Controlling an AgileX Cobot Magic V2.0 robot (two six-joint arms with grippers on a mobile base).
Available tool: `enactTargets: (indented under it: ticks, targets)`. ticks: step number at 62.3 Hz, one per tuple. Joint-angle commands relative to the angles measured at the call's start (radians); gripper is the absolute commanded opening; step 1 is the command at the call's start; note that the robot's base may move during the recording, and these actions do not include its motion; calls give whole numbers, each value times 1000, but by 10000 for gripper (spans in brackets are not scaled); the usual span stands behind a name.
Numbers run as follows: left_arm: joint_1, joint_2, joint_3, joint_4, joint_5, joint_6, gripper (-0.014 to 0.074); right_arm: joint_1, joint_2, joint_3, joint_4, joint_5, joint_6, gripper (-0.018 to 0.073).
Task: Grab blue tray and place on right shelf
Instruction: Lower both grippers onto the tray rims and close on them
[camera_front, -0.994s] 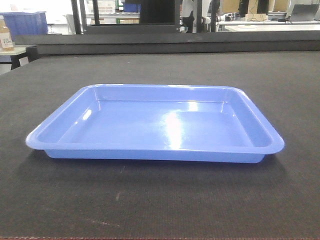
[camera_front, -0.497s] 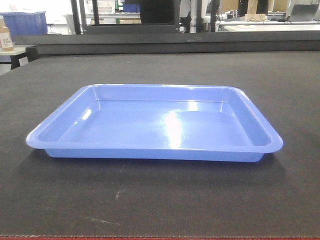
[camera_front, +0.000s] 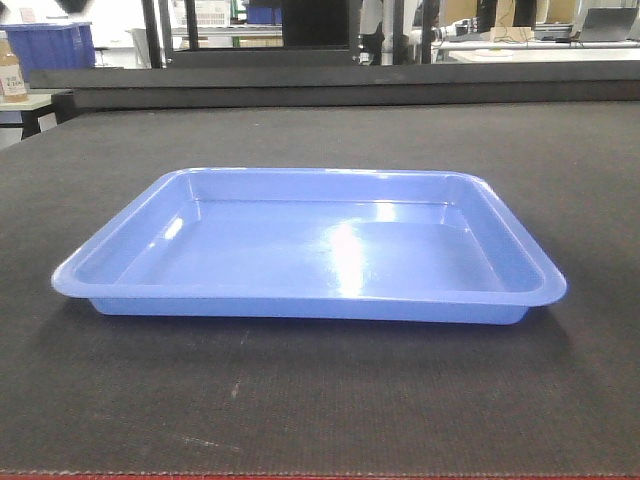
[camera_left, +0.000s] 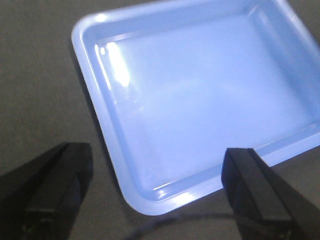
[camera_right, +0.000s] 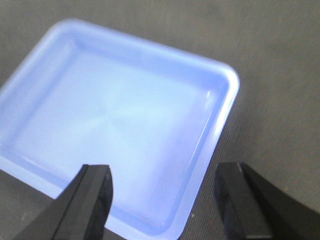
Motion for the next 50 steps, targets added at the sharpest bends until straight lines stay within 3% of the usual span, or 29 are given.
enactTargets:
  ticks: [1, 7, 15, 20, 35, 50]
  targets:
    - [-9, 77, -107, 51, 35, -46, 441, -1, 64, -92, -8, -15, -6, 539]
    - [-9, 189, -195, 164, 123, -129, 441, -1, 143, -142, -75, 12, 43, 539]
    - [-9, 322, -307, 289, 215, -273, 441, 1, 250, -217, -261, 127, 231, 539]
    - [-9, 378, -370, 288, 233, -330, 441, 9, 313, -268, -334, 193, 312, 539]
    - [-9, 470, -425, 286, 198, -408, 441, 19, 428, -317, -318, 192, 392, 539]
    - [-9, 548, -425, 238, 177, -414, 441, 19, 511, -316, -312, 183, 414, 539]
